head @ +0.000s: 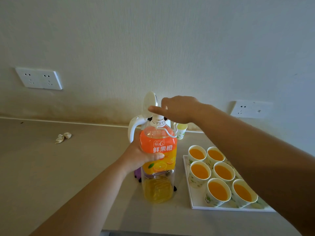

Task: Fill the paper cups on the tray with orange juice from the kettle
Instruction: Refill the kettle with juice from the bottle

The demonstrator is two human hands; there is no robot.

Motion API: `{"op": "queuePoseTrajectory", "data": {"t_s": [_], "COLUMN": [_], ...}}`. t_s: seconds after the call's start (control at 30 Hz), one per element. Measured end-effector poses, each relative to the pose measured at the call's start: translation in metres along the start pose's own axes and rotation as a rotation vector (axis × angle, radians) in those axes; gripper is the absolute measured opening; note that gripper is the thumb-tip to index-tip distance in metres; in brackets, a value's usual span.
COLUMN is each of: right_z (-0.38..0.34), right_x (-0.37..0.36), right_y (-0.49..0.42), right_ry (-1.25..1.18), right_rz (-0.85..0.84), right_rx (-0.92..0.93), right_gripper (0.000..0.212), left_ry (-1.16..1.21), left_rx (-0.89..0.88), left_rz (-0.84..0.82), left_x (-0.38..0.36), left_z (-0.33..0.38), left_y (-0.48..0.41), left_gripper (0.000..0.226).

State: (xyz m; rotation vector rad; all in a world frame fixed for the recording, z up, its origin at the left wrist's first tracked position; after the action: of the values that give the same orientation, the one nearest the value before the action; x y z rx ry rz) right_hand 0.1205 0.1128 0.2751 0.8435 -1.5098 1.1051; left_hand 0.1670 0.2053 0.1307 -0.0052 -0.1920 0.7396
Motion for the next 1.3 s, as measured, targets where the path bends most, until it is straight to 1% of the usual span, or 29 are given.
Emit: {"op": "queuePoseTrajectory", "data": {"t_s": [0.03, 0.07, 0.1, 0.17, 0.27, 0.37, 0.43, 0.53, 0.57, 0.63, 0.67, 0.73, 0.77, 0.83, 0.9, 0.97, 1.03, 1.1, 1.17, 1.23, 1.3], "right_z": [-0.002, -0.006, -0.009, -0.011, -0.012, -0.017, -0.016, -0.016, -0.016, -0.015, -0.015, -0.015, -0.016, -0.016, -0.016, -0.017, -0.018, -0.022, -0.024, -0.026, -0.03], "right_x": [0.001, 0.004, 0.006, 0.007, 0.008, -0.002, -0.008, -0.004, -0.001, 0.003, 0.002, -0.002, -0.002, 0.0, 0.0, 0.0, 0.001, 0.004, 0.005, 0.007, 0.005], "right_y": [0.003, 0.006, 0.009, 0.01, 0.005, 0.003, 0.002, 0.007, 0.009, 0.014, 0.016, 0.022, 0.025, 0.03, 0.03, 0.03, 0.03, 0.031, 0.032, 0.032, 0.032], "right_ry": [-0.104, -0.165, -0.17, -0.077, 0.042, 0.072, 0.094, 0.344, 0.388, 0.373, 0.314, 0.124, 0.058, 0.041, 0.04, 0.058, 0.128, 0.254, 0.286, 0.301, 0.258], "right_rz": [-0.068, -0.126, -0.169, -0.201, -0.159, -0.137, -0.105, 0.028, 0.071, 0.097, 0.07, -0.055, -0.113, -0.162, -0.143, -0.093, -0.019, 0.065, 0.11, 0.12, 0.064], "right_rx": [0.031, 0.084, 0.143, 0.227, 0.249, 0.22, 0.158, 0.155, 0.146, 0.146, 0.173, 0.222, 0.248, 0.288, 0.291, 0.263, 0.217, 0.203, 0.163, 0.141, 0.185], "right_gripper": [0.045, 0.041, 0.042, 0.042, 0.037, 0.035, 0.04, 0.054, 0.058, 0.058, 0.053, 0.04, 0.041, 0.042, 0.04, 0.038, 0.037, 0.052, 0.056, 0.058, 0.054], "left_ry": [0.002, -0.002, -0.01, -0.023, -0.033, -0.034, -0.046, -0.06, -0.059, -0.057, -0.06, -0.056, -0.047, -0.037, -0.03, -0.034, -0.038, -0.035, -0.038, -0.033, -0.023], "left_rx": [-0.001, 0.003, 0.007, -0.002, -0.001, -0.008, -0.012, -0.024, -0.03, -0.032, -0.028, -0.027, -0.029, -0.029, -0.025, -0.035, -0.043, -0.054, -0.063, -0.063, -0.067], "left_rz": [-0.003, -0.001, 0.0, 0.0, 0.02, 0.035, 0.055, 0.056, 0.048, 0.032, 0.026, 0.002, -0.025, -0.077, -0.094, -0.062, -0.019, -0.001, -0.01, -0.027, -0.043], "left_x": [0.0, 0.001, 0.0, -0.004, -0.005, -0.004, -0.003, -0.006, -0.007, -0.007, -0.006, -0.003, -0.003, -0.005, -0.007, -0.007, -0.006, -0.006, -0.007, -0.007, -0.006], "left_z": [0.0, -0.002, -0.002, -0.003, -0.005, -0.007, -0.006, -0.003, -0.002, -0.002, -0.001, 0.0, 0.0, -0.001, -0.001, -0.002, -0.001, 0.0, -0.001, 0.001, 0.003], "left_y": [0.0, 0.0, 0.0, 0.001, 0.002, 0.005, 0.007, 0.009, 0.009, 0.01, 0.011, 0.011, 0.011, 0.011, 0.01, 0.01, 0.013, 0.017, 0.02, 0.021, 0.021], "left_gripper": [0.085, 0.087, 0.088, 0.093, 0.1, 0.101, 0.101, 0.099, 0.099, 0.099, 0.099, 0.099, 0.099, 0.1, 0.101, 0.099, 0.095, 0.091, 0.09, 0.094, 0.096]}}
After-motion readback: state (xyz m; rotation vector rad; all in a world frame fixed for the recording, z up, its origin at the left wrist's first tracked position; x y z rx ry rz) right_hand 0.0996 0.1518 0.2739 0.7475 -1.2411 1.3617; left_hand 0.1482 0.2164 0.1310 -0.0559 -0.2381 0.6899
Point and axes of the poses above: each hand's wrist, its own y-axis away from the middle knuckle, its own x-axis out of the back of the hand, z = x × y, the point moved 8 cm from there along -y, towards the middle knuckle, and after that the axes turned 13 degrees about z, right-handed, at the moved point
